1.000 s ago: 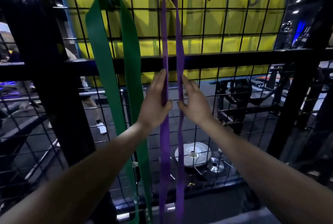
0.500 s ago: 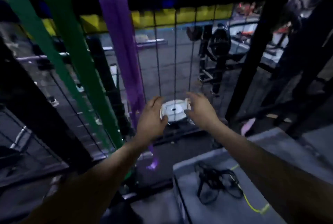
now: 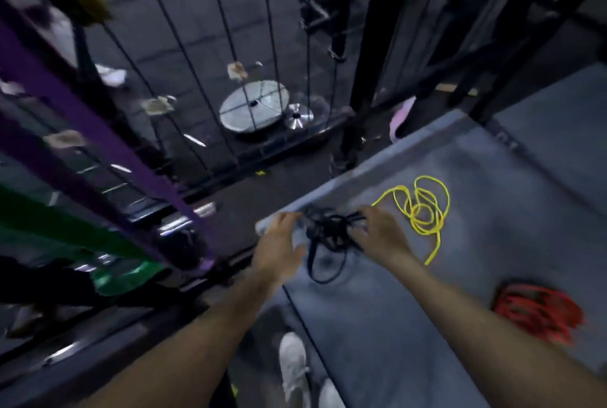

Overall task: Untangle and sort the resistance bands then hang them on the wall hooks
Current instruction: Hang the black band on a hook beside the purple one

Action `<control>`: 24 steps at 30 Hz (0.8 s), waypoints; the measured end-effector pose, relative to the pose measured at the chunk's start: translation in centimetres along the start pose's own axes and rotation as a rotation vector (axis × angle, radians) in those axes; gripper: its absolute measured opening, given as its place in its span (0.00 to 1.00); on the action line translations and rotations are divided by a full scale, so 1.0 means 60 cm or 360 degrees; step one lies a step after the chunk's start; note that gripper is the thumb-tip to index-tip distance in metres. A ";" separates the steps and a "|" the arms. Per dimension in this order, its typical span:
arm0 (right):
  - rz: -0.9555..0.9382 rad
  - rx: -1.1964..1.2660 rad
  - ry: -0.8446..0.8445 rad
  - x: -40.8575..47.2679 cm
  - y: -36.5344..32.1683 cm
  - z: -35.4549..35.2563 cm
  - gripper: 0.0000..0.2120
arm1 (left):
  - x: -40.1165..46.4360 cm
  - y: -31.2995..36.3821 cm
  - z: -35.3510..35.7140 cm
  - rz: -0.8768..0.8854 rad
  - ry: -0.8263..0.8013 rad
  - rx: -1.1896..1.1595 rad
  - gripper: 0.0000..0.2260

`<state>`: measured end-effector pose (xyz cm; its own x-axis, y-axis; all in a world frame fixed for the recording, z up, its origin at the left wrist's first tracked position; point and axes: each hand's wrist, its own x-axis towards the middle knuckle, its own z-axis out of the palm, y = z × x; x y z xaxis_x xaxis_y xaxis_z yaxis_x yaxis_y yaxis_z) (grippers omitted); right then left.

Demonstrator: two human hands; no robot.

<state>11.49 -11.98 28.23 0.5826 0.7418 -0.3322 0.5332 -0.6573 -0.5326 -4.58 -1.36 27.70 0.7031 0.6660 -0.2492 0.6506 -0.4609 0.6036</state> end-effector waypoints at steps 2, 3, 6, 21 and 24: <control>0.0098 0.0045 0.0000 0.025 0.047 0.036 0.15 | 0.033 -0.021 0.049 -0.0002 -0.0084 0.0015 0.23; 0.0153 0.0043 0.0009 0.036 0.069 0.055 0.16 | 0.051 -0.035 0.074 0.0008 -0.0138 0.0047 0.23; 0.0325 -0.0006 -0.0111 0.066 0.116 0.103 0.19 | 0.100 -0.076 0.123 0.0046 -0.0242 0.0171 0.24; 0.0658 0.0386 -0.0145 0.182 0.204 0.302 0.22 | 0.290 -0.200 0.257 0.0149 -0.0429 0.0577 0.17; 0.0700 0.0347 -0.0138 0.178 0.203 0.304 0.21 | 0.272 -0.219 0.249 0.0043 -0.0478 0.0605 0.07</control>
<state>13.05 -9.62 4.00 0.6656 0.4146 -0.6206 0.1022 -0.8743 -0.4745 2.65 6.81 4.37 0.7364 0.4782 -0.4786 0.6507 -0.6943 0.3074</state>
